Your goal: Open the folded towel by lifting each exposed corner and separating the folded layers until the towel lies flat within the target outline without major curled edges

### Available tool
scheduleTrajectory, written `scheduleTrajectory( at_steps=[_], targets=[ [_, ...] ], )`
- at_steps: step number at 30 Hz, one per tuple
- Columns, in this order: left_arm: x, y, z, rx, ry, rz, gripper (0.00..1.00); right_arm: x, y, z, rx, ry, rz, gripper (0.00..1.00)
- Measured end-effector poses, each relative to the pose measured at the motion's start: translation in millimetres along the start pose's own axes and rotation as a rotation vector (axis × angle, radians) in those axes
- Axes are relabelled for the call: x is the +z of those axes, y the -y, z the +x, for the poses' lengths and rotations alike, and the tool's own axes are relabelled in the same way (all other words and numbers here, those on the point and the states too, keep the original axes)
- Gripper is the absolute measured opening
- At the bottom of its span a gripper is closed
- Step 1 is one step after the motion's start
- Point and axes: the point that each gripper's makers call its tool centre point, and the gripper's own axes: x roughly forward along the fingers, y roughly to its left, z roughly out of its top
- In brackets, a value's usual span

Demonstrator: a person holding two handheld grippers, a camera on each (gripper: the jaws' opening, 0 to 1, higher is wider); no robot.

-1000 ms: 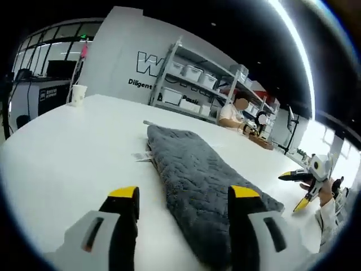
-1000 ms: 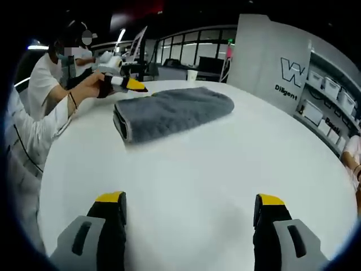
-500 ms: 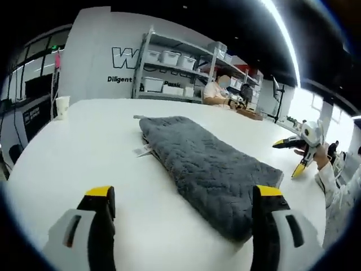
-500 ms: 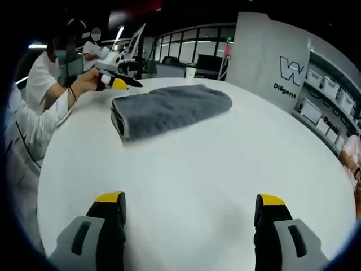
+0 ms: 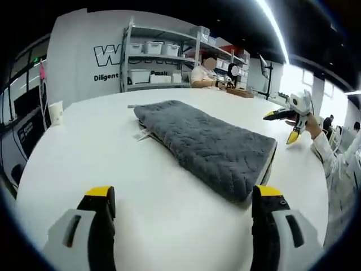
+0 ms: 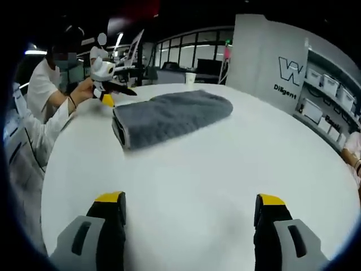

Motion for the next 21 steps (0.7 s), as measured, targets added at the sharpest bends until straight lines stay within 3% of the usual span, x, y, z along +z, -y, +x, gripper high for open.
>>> scheduleTrajectory(
  at_steps=[5,11,17,21],
  targets=[
    [7.0,3.6,-5.8,-0.017,0.029,0.008,0.99,22.0,-9.4,8.0,-0.007,0.020,-0.037,0.93],
    [6.0,9.4,-5.6,-0.049,0.019,0.033,0.98,51.4,-32.6,18.6,0.011,0.040,-0.127,0.92],
    [14.8,20.0,-8.6,-0.099,0.054,0.051,0.98,87.7,-66.2,28.3,0.070,0.079,-0.218,0.87],
    [14.1,20.6,-8.6,-0.105,0.045,0.060,0.98,105.4,-85.0,43.1,0.102,0.078,-0.290,0.82]
  ],
)
